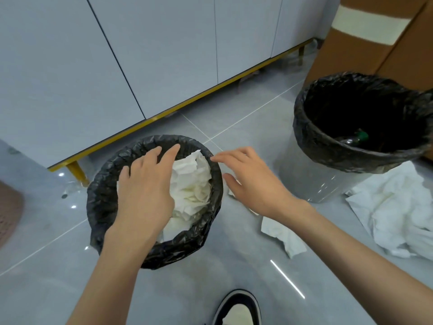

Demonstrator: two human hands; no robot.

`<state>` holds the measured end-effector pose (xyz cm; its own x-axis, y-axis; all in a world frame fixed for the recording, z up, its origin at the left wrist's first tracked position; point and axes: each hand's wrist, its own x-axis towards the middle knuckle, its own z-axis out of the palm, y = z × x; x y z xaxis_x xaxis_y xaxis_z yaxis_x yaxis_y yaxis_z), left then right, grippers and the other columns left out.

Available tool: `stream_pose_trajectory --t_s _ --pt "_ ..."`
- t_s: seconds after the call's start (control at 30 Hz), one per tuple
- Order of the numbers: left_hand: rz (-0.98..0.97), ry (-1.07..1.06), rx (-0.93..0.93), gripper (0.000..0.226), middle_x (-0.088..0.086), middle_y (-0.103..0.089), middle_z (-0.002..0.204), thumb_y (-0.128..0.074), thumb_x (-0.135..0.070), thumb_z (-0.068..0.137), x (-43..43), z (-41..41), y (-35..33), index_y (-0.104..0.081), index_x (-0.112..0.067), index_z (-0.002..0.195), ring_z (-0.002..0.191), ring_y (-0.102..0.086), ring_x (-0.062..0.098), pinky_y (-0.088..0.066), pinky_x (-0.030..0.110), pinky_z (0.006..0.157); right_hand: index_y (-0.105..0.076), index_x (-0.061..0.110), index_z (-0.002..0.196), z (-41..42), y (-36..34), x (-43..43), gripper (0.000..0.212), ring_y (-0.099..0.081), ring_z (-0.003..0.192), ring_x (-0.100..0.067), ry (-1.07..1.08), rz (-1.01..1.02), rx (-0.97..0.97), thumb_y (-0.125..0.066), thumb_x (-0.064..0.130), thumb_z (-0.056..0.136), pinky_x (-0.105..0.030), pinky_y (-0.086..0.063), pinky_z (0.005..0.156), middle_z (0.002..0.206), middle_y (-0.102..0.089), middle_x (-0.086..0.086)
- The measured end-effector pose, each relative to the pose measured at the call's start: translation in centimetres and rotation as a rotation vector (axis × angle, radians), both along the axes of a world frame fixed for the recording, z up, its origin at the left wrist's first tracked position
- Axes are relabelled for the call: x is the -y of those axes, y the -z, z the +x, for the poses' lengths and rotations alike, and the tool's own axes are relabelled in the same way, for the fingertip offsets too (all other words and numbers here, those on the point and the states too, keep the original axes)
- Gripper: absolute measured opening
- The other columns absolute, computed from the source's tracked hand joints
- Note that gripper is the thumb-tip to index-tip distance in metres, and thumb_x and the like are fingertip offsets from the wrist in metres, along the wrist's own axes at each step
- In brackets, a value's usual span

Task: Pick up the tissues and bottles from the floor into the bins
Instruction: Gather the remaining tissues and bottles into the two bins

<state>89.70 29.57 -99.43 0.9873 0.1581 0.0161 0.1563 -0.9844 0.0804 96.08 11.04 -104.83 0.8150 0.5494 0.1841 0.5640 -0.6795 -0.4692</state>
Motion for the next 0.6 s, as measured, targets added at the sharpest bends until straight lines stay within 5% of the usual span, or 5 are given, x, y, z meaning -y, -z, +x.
stream_pose_trajectory --t_s 0.1,0.2,0.33,0.6 --pt "-0.134 0.04 0.142 0.079 -0.005 -0.032 0.149 -0.047 0.009 0.081 2.3 0.0 -1.2 -0.027 -0.031 0.145 0.131 -0.036 0.02 -0.035 0.034 0.101 -0.049 0.025 0.134 -0.2 0.0 1.7 0.039 -0.036 0.123 -0.015 0.073 0.051 -0.078 -0.047 0.016 0.096 -0.03 -0.035 0.103 0.132 -0.052 0.01" --pt "-0.239 0.087 0.19 0.053 -0.009 -0.042 0.142 -0.044 -0.011 0.094 5.0 0.5 -1.4 -0.034 -0.035 0.141 0.123 -0.044 0.016 -0.04 0.031 0.091 -0.052 0.025 0.131 -0.5 0.5 3.6 0.036 -0.038 0.119 -0.013 0.14 0.065 -0.125 -0.047 0.016 0.097 -0.019 -0.031 0.095 0.131 -0.053 0.01" --pt "-0.319 0.167 0.229 0.044 -0.012 -0.052 0.132 -0.045 -0.023 0.096 7.7 1.4 0.4 -0.039 -0.038 0.137 0.109 -0.054 0.013 -0.046 0.032 0.088 -0.055 0.028 0.127 -1.3 2.4 6.2 0.034 -0.043 0.119 -0.013 0.228 0.04 -0.167 -0.048 0.016 0.096 -0.024 -0.035 0.096 0.13 -0.054 0.013" --pt "-0.375 0.351 -0.021 0.041 -0.012 -0.056 0.124 -0.044 -0.021 0.096 13.6 1.6 8.0 -0.043 -0.035 0.134 0.105 -0.057 0.013 -0.047 0.034 0.086 -0.06 0.021 0.123 -4.0 9.1 11.7 0.034 -0.047 0.123 -0.021 0.334 -0.071 -0.405 -0.05 0.012 0.092 -0.028 -0.038 0.1 0.131 -0.055 0.0"
